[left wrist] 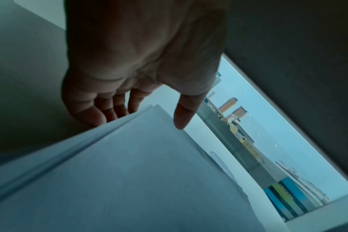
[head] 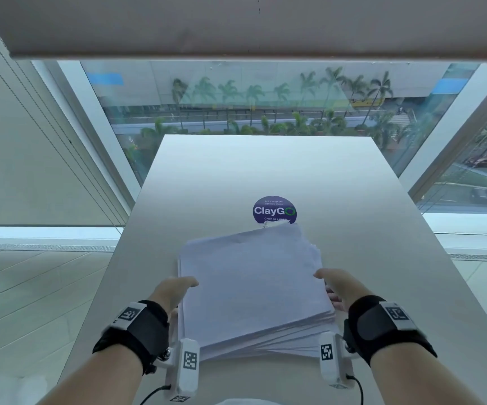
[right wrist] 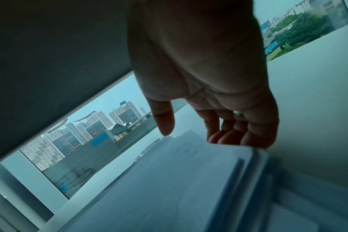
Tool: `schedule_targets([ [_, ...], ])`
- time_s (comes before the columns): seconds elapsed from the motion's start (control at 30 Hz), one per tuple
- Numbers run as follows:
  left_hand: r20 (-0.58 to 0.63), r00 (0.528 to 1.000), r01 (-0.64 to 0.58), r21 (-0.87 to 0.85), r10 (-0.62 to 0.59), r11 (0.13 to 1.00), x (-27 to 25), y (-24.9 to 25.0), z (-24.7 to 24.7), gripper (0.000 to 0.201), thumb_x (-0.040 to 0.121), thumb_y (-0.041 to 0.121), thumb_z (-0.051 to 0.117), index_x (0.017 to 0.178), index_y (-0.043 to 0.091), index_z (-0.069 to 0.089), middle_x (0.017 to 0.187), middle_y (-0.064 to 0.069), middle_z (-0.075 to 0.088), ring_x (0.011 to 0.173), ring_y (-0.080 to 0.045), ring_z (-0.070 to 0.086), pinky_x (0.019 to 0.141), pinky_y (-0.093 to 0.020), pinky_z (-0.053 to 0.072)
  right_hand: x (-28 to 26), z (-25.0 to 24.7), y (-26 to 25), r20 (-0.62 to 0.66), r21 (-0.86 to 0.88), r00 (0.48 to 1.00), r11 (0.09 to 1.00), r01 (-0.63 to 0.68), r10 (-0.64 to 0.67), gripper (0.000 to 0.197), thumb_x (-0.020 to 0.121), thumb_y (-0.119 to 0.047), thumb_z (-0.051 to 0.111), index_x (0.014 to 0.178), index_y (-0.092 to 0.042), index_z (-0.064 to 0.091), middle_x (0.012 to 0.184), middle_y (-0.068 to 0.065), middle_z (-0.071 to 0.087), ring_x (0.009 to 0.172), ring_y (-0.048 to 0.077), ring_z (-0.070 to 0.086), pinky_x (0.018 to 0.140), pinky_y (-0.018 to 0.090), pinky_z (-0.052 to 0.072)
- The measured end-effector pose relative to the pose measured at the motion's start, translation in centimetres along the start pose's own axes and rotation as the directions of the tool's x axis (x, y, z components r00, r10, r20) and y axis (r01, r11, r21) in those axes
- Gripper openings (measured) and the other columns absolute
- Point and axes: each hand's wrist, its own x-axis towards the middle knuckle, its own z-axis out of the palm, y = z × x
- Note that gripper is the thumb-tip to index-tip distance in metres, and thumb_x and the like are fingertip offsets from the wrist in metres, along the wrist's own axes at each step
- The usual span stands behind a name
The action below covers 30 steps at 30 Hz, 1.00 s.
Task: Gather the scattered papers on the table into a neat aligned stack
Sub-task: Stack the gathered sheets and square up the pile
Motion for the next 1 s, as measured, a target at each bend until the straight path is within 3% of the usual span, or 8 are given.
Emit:
schedule_targets([
  [0.13,-0.013,1.000,0.007,0.033,-0.007,0.999,0.0,0.3,0.4,0.048,0.088,0.016,0.057,0.130,-0.003,0.046,0.145,-0.018,0.041,0.133,-0.034,0.040,0.108,-0.042,0.035,-0.3,0.4,-0.5,-0.029,-0.009,1.000,1.000,-0.009,0.009,0.027,0.090,-0.018,0.053,0.067,-0.015,0.041,0.065,0.001,0.033,0.054,0.017,0.030,0.051,0.024,0.028],
  [0.2,-0.017,1.000,0.001,0.027,0.000,1.000,0.0,0.1,0.6,0.052,0.087,0.017,0.058,0.132,-0.004,0.043,0.146,-0.017,0.040,0.133,-0.034,0.038,0.108,-0.041,0.033,-0.5,0.7,-0.7,-0.011,-0.051,1.000,0.999,-0.012,0.012,0.012,0.093,-0.016,0.051,0.084,-0.008,0.054,0.082,0.011,0.051,0.071,0.028,0.049,0.065,0.030,0.041],
  [0.3,-0.033,0.999,-0.029,0.074,0.031,0.997,-0.1,0.0,0.8,0.078,0.077,0.029,0.063,0.141,-0.001,0.030,0.150,-0.018,0.029,0.135,-0.034,0.033,0.110,-0.043,0.032,-1.6,1.1,-1.2,-0.069,-0.140,0.998,0.990,0.003,-0.012,0.043,0.091,-0.017,0.051,0.131,0.001,0.048,0.140,0.017,0.045,0.127,0.034,0.044,0.103,0.037,0.037],
  [0.4,-0.019,0.999,-0.045,0.061,0.046,0.997,0.5,-0.1,0.7,0.073,0.084,0.024,0.060,0.143,0.000,0.025,0.148,-0.016,0.030,0.134,-0.032,0.034,0.102,-0.040,0.033,-2.0,1.1,-1.6,-0.073,-0.185,0.997,0.983,0.005,-0.019,0.048,0.092,-0.017,0.050,0.135,0.001,0.044,0.145,0.018,0.041,0.131,0.033,0.041,0.105,0.037,0.035],
  [0.57,0.023,0.999,-0.028,-0.016,0.029,0.999,0.7,-0.7,0.9,0.046,0.086,0.015,0.058,0.127,-0.003,0.047,0.101,-0.013,0.054,0.093,-0.028,0.051,0.083,-0.035,0.040,-2.2,0.7,-1.3,-0.064,-0.170,0.998,0.985,-0.015,0.004,0.048,0.092,-0.013,0.049,0.136,0.004,0.040,0.147,0.018,0.036,0.134,0.034,0.036,0.105,0.039,0.033],
  [0.7,0.063,0.998,-0.026,0.032,0.024,0.999,0.1,-0.6,1.4,0.047,0.089,0.013,0.055,0.133,-0.002,0.044,0.145,-0.015,0.041,0.134,-0.030,0.037,0.105,-0.037,0.031,-2.5,0.3,-0.6,-0.039,-0.171,0.999,0.985,-0.017,0.011,0.049,0.093,-0.014,0.049,0.138,0.002,0.038,0.149,0.018,0.033,0.136,0.032,0.034,0.107,0.039,0.031],
  [0.87,0.074,0.994,-0.086,0.080,0.080,0.993,-0.2,0.1,1.7,0.070,0.084,0.014,0.058,0.144,-0.002,0.025,0.151,-0.018,0.031,0.138,-0.032,0.032,0.108,-0.041,0.031,-2.8,0.0,-0.3,0.014,-0.199,1.000,0.980,-0.011,0.014,0.053,0.091,-0.013,0.053,0.139,0.004,0.036,0.149,0.019,0.034,0.136,0.035,0.033,0.109,0.042,0.029],
  [1.0,0.054,0.993,-0.109,0.108,0.104,0.988,-0.3,0.3,1.8,0.076,0.086,0.015,0.058,0.146,-0.002,0.015,0.154,-0.017,0.025,0.141,-0.032,0.027,0.110,-0.041,0.028,2.3,-0.4,2.2,0.061,-0.247,0.995,0.964,0.095,-0.083,0.061,0.075,-0.020,0.060,0.132,-0.002,0.048,0.134,0.018,0.053,0.121,0.036,0.051,0.106,0.049,0.039],
])
